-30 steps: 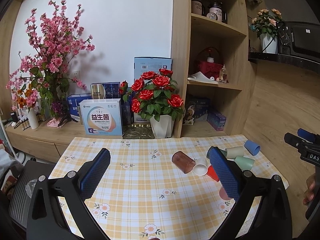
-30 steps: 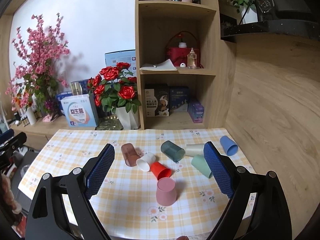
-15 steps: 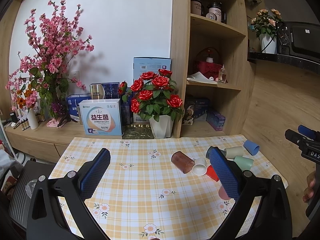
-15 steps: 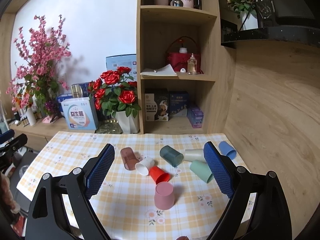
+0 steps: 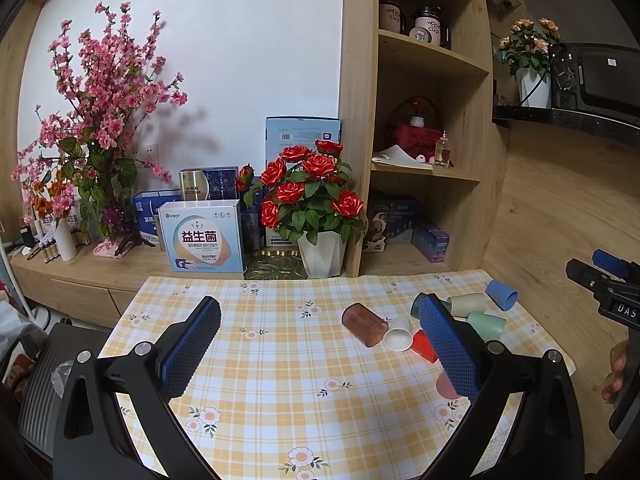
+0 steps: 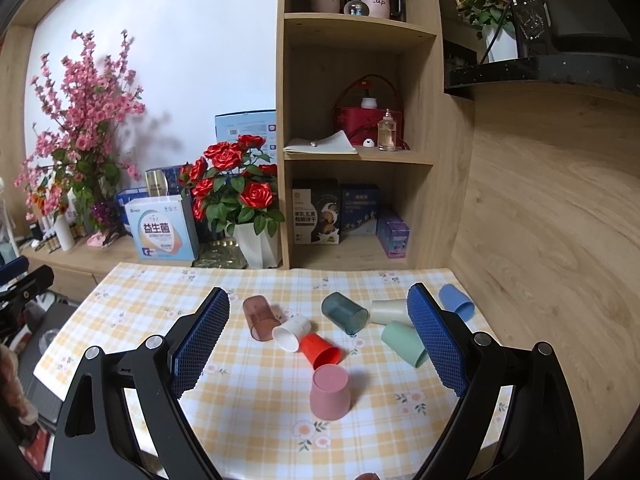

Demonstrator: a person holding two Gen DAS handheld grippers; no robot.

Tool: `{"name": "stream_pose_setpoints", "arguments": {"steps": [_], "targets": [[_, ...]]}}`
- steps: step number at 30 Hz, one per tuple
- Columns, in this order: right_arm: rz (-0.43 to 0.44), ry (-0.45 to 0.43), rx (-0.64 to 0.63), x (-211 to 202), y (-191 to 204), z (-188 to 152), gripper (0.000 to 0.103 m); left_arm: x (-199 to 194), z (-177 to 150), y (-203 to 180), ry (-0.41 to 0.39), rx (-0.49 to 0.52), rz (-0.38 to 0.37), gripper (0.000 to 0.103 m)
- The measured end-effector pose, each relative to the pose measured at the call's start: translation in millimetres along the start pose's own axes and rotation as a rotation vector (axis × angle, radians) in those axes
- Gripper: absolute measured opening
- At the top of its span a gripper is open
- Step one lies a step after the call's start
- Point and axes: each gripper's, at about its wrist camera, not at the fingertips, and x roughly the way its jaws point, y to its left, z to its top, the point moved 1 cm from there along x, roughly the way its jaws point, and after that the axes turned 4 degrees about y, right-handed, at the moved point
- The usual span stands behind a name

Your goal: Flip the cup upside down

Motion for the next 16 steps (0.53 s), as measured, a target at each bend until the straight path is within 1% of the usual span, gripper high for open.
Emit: {"name": "stream_pose_setpoints", "arguments": {"steps": [7, 16], "targets": [[0.004, 0.008, 0.000, 2.8, 1.1, -2.9, 0.087, 1.2, -1.6, 1.7, 0.005, -0.001, -0.009, 0.097], [0.003, 0.012, -0.003, 3.0, 3.5, -5.7, 0.087, 3.7, -3.0, 3.7, 0.009, -0.005, 0.003, 0.097]]}}
